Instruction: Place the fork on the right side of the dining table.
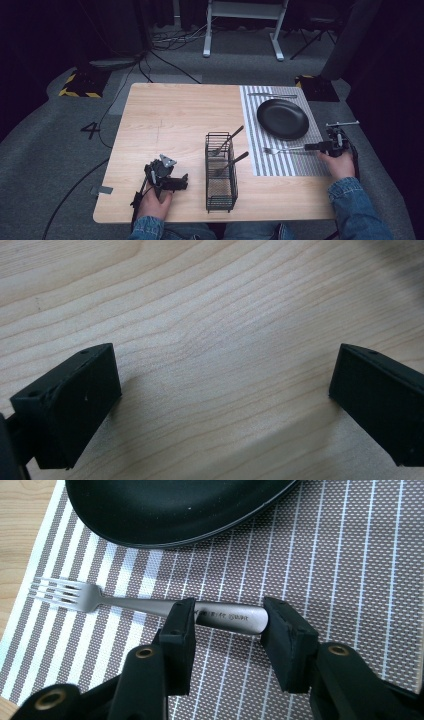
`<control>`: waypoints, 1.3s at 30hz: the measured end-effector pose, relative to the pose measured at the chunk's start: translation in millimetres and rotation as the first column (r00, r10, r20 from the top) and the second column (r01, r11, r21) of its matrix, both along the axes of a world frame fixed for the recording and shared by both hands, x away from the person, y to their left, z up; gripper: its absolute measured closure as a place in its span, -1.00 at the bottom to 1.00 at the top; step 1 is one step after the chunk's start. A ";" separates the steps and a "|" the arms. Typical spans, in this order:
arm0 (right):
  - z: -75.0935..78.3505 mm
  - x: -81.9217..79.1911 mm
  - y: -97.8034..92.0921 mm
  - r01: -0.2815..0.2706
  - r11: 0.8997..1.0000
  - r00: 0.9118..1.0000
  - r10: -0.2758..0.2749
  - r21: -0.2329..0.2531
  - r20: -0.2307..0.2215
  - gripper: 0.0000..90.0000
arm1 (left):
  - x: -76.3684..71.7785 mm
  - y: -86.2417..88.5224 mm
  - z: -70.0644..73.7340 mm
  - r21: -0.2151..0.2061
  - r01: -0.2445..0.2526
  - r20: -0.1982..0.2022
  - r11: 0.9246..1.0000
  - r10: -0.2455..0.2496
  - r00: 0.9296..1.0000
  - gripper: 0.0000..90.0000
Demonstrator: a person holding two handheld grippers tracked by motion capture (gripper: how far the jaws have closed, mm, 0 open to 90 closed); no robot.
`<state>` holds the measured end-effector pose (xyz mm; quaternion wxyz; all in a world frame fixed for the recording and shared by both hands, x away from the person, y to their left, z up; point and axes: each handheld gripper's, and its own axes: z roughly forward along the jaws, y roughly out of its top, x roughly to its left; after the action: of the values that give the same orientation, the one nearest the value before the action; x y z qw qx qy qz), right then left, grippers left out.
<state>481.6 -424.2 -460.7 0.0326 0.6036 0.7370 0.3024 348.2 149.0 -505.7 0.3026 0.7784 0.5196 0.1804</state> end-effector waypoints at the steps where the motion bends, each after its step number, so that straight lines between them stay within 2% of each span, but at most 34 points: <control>1: -0.9 -0.1 -0.4 0.003 1.000 1.000 -0.003 0.002 -0.004 0.27 | 0.0 0.0 0.0 0.000 0.000 0.000 1.000 0.000 1.000 -1.00; 26: -9.5 2.5 -5.5 0.032 0.999 0.999 -0.031 0.006 -0.041 0.23 | 0.0 0.0 0.0 0.000 0.000 0.000 1.000 0.000 1.000 -1.00; 31: -2.8 1.5 -5.9 0.033 0.999 0.999 -0.033 0.008 -0.003 0.22 | 0.0 0.0 0.0 0.000 0.000 0.000 1.000 0.000 1.000 -1.00; 34: 6.9 -4.4 -2.5 0.016 1.000 0.998 -0.016 0.006 0.055 0.20 | 0.0 0.0 0.0 0.001 0.001 0.000 1.000 -0.001 1.000 -1.00; 39: 17.7 -12.5 0.0 -0.004 1.000 0.997 0.004 0.002 0.083 0.14 | 0.0 0.0 0.0 0.000 0.000 0.000 1.000 0.000 1.000 -1.00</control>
<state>469.1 -424.1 -443.0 0.0618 0.5892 0.7358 0.3280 348.2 149.0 -505.7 0.3026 0.7784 0.5195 0.1805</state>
